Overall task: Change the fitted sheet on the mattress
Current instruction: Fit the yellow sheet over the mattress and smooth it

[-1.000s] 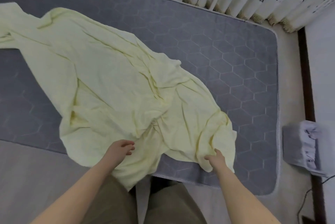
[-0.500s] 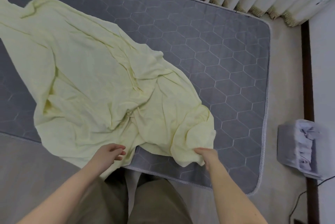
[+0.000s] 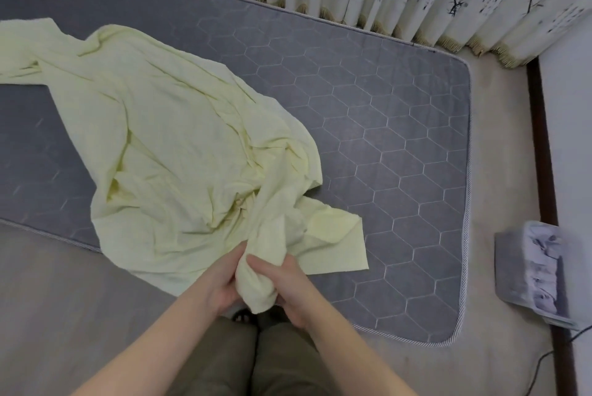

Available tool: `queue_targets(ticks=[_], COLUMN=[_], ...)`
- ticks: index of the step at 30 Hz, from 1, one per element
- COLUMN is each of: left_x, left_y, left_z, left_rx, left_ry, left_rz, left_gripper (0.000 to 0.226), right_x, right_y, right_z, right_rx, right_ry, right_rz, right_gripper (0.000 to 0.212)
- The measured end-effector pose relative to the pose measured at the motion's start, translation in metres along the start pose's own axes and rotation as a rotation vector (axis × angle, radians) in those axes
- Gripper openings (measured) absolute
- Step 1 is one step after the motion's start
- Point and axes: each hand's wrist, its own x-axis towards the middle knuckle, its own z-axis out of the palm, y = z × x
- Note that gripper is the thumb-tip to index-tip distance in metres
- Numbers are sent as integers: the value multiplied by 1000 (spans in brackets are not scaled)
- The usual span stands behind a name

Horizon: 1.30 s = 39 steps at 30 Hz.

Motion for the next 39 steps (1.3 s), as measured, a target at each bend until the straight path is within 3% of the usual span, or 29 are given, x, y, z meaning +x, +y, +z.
queue_targets(ticks=[4, 8, 13, 15, 17, 20, 22, 23, 24, 27, 29, 32, 36, 39], left_x=[-18, -40, -67, -77, -88, -101, -108, -114, -120, -124, -123, -127, -138, -140], left_y=[6, 5, -9, -14, -22, -36, -45, -48, -49, -43, -32, -34, -48, -60], left_z=[-9, -32, -61, -71, -79, -83, -78, -72, -65, -48, -44, -23, 39, 92], left_rx=[11, 47, -192, -246, -260, -121, 84, 214, 315, 411, 464, 473, 510, 661], left_ry=[90, 103, -44, -134, -238, -340, -236, -155, -72, 183, 292, 222, 114, 70], left_rz=[193, 243, 222, 233, 263, 433, 573, 637, 708, 943, 996, 1026, 1028, 1032], left_gripper=[41, 37, 48, 59, 68, 63, 96, 102, 95, 28, 28, 30, 29, 24], right_x=[-18, -39, -61, -67, -73, -77, -79, -80, -82, -89, -88, -87, -88, -93], right_y=[14, 20, 7, 2, -3, -10, -14, -16, -19, -29, -37, -49, -59, -67], right_z=[1, 16, 54, 70, 86, 107, 118, 121, 122, 113, 100, 52, -27, -70], right_rx=[-45, -258, -464, -370, -205, -89, 2, 43, 80, 218, 302, 233, -326, -523], right_ry=[105, 189, 171, 149, 113, 116, 118, 115, 105, -9, -70, -104, 57, 87], right_rz=[-137, -384, -644, -648, -605, -532, -493, -478, -463, -400, -384, -390, -397, -544], right_gripper=[31, 28, 12, 4, 11, 19, 21, 21, 21, 15, 5, 28, 75, 113])
